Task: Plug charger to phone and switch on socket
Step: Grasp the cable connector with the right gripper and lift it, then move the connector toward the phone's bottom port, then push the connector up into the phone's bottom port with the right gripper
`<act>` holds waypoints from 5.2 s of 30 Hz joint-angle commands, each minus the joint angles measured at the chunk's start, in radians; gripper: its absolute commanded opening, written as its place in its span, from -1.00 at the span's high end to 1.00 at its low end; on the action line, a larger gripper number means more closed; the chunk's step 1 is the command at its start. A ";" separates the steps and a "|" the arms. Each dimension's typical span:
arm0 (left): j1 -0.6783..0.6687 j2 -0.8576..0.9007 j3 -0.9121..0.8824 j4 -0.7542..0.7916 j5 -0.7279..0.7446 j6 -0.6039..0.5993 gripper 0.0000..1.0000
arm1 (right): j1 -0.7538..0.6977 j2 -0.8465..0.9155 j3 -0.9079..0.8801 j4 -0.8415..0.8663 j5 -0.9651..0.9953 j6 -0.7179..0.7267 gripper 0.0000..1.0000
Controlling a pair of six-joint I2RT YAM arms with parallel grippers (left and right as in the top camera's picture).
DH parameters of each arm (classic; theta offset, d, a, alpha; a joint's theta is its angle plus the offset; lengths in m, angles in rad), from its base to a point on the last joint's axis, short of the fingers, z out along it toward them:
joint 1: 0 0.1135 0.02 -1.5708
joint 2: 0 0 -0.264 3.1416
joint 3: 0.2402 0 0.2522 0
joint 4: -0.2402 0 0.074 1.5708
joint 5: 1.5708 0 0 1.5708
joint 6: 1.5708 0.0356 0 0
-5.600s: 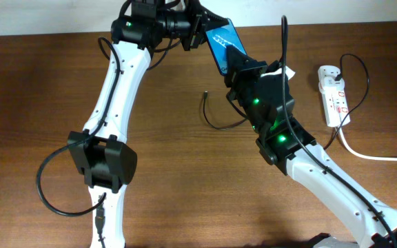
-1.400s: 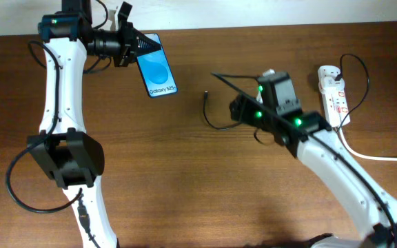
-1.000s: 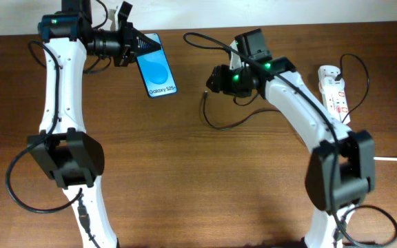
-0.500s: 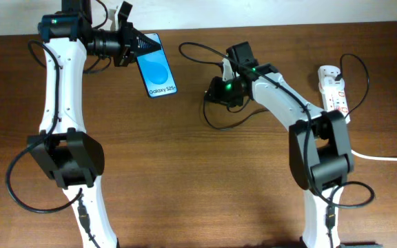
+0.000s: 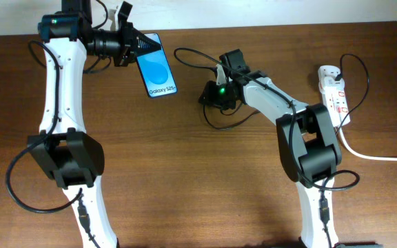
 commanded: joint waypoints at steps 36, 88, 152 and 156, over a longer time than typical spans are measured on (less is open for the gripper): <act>-0.002 -0.002 0.006 0.003 0.097 0.016 1.00 | -0.031 -0.457 0.019 -0.241 -0.215 -0.280 0.91; -0.052 -0.002 0.006 0.583 0.385 -0.595 1.00 | 0.037 -0.715 -0.274 0.265 -0.596 0.247 0.92; -0.070 -0.002 0.006 0.583 0.324 -0.613 1.00 | 0.016 -0.713 -0.274 0.294 -0.541 0.236 0.92; -0.070 -0.002 0.006 0.582 0.324 -0.613 1.00 | 0.016 -0.713 -0.274 0.294 -0.528 0.236 0.92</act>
